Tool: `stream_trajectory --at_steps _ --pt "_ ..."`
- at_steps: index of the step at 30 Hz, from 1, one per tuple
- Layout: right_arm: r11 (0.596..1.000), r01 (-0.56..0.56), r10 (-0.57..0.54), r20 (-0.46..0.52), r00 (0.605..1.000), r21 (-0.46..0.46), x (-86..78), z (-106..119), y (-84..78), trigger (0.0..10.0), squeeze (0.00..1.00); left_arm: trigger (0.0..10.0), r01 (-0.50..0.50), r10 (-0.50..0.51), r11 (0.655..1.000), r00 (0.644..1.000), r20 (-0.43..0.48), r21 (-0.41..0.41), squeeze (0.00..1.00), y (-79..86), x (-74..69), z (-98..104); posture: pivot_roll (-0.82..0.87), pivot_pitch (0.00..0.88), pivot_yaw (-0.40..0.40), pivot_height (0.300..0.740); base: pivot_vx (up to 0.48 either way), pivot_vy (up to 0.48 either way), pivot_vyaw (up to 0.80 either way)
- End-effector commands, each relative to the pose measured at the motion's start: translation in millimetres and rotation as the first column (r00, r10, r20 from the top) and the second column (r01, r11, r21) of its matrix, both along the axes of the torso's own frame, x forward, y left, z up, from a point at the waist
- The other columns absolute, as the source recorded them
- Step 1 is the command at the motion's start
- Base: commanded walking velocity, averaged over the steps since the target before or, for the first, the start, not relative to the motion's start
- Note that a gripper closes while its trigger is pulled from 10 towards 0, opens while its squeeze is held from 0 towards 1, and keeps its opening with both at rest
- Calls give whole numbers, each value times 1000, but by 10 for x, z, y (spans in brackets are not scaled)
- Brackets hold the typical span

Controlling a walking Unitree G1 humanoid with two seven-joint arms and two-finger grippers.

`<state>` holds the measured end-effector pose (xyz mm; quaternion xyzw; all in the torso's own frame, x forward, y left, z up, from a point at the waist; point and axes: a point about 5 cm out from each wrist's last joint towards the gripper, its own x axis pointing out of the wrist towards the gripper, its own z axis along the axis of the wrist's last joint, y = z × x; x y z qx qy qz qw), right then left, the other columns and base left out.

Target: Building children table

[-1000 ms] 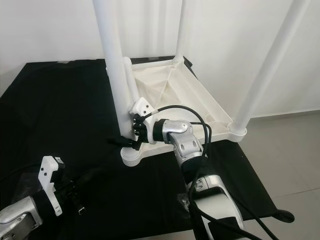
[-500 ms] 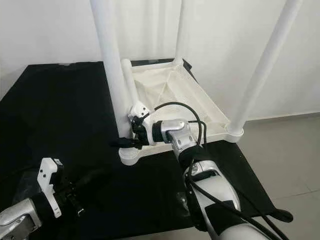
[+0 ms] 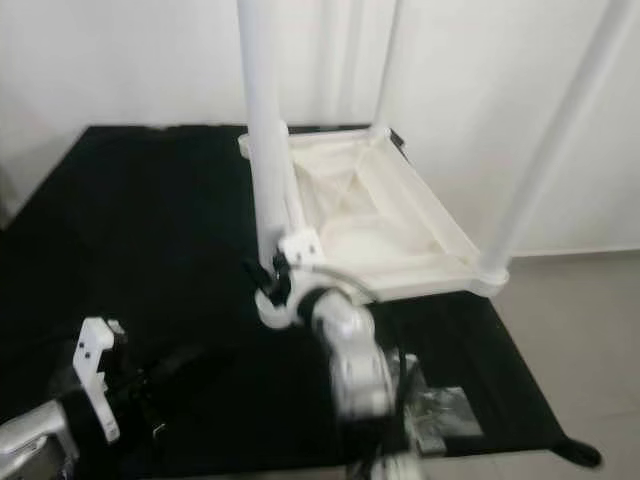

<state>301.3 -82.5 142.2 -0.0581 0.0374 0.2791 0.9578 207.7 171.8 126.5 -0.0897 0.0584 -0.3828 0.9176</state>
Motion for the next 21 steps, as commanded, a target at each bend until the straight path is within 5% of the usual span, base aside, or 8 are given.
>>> stream_trajectory --at_steps 1,5,7,8,9,14,20,21 --pt "997 26 -33 -111 993 -67 -24 -231 -84 0 0 10000 18 -18 1000 1000 -12 -6 0 3 -10 -2 -13 86 13 740 0 0 0" --pt "996 11 -21 -118 993 -85 64 -230 -45 0 0 10000 10 -10 1000 1000 -11 2 0 16 -4 2 -7 87 15 740 0 0 0" --pt "996 31 -41 -124 991 -80 72 -170 -19 7686 0 10000 -3 3 1000 1000 -6 3 0 22 -6 4 -7 87 15 740 0 0 0" --pt "996 31 -41 -124 991 -80 72 -170 -19 7686 0 10000 -3 3 1000 1000 -6 3 0 22 -6 4 -7 87 15 740 0 0 0" --pt "999 14 -19 -154 988 -29 91 -129 17 10000 1000 10000 -3 3 1000 1000 -6 4 0 25 -7 5 0 84 20 740 0 0 0" --pt "982 -178 184 -86 979 67 186 180 151 10000 1000 10000 7 -7 1000 1000 -14 5 0 21 -8 2 11 82 29 740 0 0 0" --pt "807 -585 589 23 808 -83 269 460 118 10000 1000 10000 12 -12 1000 1000 -18 3 0 10 1 -5 17 75 26 740 0 0 0" --pt "759 -641 645 -1 764 -114 309 456 89 10000 318 10000 11 -11 1000 1000 -18 4 0 8 5 -9 25 73 25 740 0 0 0"
